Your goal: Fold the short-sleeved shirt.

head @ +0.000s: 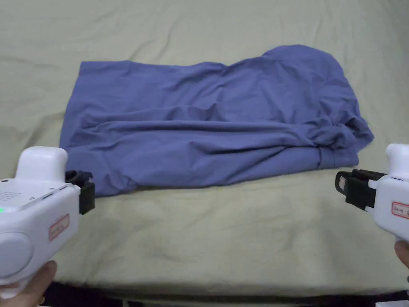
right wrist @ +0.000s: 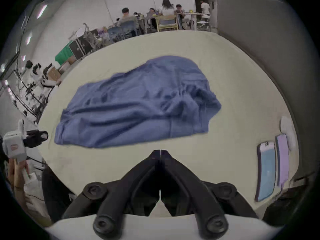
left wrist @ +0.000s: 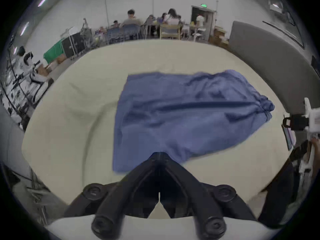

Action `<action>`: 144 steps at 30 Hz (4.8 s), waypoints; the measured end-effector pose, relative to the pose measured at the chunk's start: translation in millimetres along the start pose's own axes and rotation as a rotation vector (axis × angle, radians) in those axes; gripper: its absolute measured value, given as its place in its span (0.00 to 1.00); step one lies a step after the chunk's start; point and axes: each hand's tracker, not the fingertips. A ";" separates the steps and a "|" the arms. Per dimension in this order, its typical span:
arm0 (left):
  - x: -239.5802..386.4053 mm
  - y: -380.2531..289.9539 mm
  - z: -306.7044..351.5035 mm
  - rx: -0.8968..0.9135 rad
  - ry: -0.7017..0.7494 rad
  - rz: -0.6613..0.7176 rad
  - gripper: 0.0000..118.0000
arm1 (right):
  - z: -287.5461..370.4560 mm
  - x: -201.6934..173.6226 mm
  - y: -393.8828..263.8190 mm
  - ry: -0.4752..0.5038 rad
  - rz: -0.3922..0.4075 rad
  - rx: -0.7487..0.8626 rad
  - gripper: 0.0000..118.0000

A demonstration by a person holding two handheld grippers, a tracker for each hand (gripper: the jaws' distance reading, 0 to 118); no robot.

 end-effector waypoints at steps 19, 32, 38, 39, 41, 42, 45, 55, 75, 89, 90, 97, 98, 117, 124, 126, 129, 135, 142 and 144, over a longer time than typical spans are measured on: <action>-57.2 20.5 -95.2 -0.148 -0.108 0.168 0.03 | -20.1 -20.8 -11.0 0.092 0.004 -0.112 0.02; -45.7 42.9 -45.8 -0.054 -0.092 0.174 0.03 | -44.9 43.4 23.7 0.207 -0.262 0.023 1.00; -47.4 41.5 -55.0 -0.066 -0.101 0.162 0.03 | -120.4 60.5 64.9 -0.169 0.046 -0.143 0.80; -47.1 41.5 -56.6 -0.071 -0.093 0.160 0.03 | -131.3 58.8 66.2 -0.145 0.069 -0.178 0.49; -48.2 42.1 -58.7 -0.082 -0.093 0.160 0.03 | -127.6 48.7 65.2 -0.148 0.102 -0.150 0.34; -46.1 42.9 -56.7 -0.086 -0.088 0.156 0.03 | -119.2 44.1 66.5 -0.119 0.135 -0.140 0.14; -46.9 46.8 -56.9 -0.088 -0.087 0.143 0.03 | -104.2 47.4 67.0 -0.038 0.072 -0.111 0.12; -61.6 54.3 -21.7 -0.069 -0.090 0.082 0.03 | -22.6 53.2 50.5 0.015 0.026 -0.034 0.12; -65.0 -12.2 -15.8 -0.209 -0.002 0.100 0.77 | -17.2 49.7 -28.0 -0.048 0.059 -0.255 1.00; -25.1 61.2 143.9 0.236 -0.056 0.007 0.00 | 98.0 -1.2 27.4 0.121 0.040 0.179 0.02; -24.0 70.6 127.9 0.250 -0.010 -0.014 0.00 | 93.0 -2.0 30.4 0.129 0.054 0.168 0.02; -56.2 175.3 -9.8 0.102 -0.130 0.073 0.40 | 56.0 -12.4 48.7 0.132 0.080 0.115 0.02; -61.4 194.9 -43.8 0.039 -0.159 0.103 0.73 | 49.8 -13.4 50.1 0.129 0.081 0.100 0.02; -57.3 237.3 -216.8 -0.183 -0.065 -0.088 0.02 | -27.2 -12.9 59.4 0.122 0.049 -0.093 0.02; -39.4 234.6 -112.0 0.033 -0.106 -0.114 0.02 | -35.6 18.4 118.5 0.153 -0.047 0.034 1.00; -31.6 224.6 -86.0 0.053 -0.117 -0.113 0.02 | -55.8 41.5 152.8 0.140 -0.083 0.082 1.00; -35.3 217.6 -71.4 0.065 -0.142 -0.062 0.02 | -112.9 71.4 202.7 -0.006 -0.094 -0.046 1.00; -36.5 215.8 -74.4 0.057 -0.187 0.019 0.02 | -236.7 101.9 230.9 -0.118 -0.087 -0.310 0.76; -27.9 216.3 -73.1 0.059 -0.183 -0.007 0.02 | -204.5 75.3 220.0 -0.118 0.021 -0.254 0.02; -30.4 218.4 -69.4 0.055 -0.182 -0.011 0.02 | -191.4 68.6 219.3 -0.119 0.069 -0.234 0.02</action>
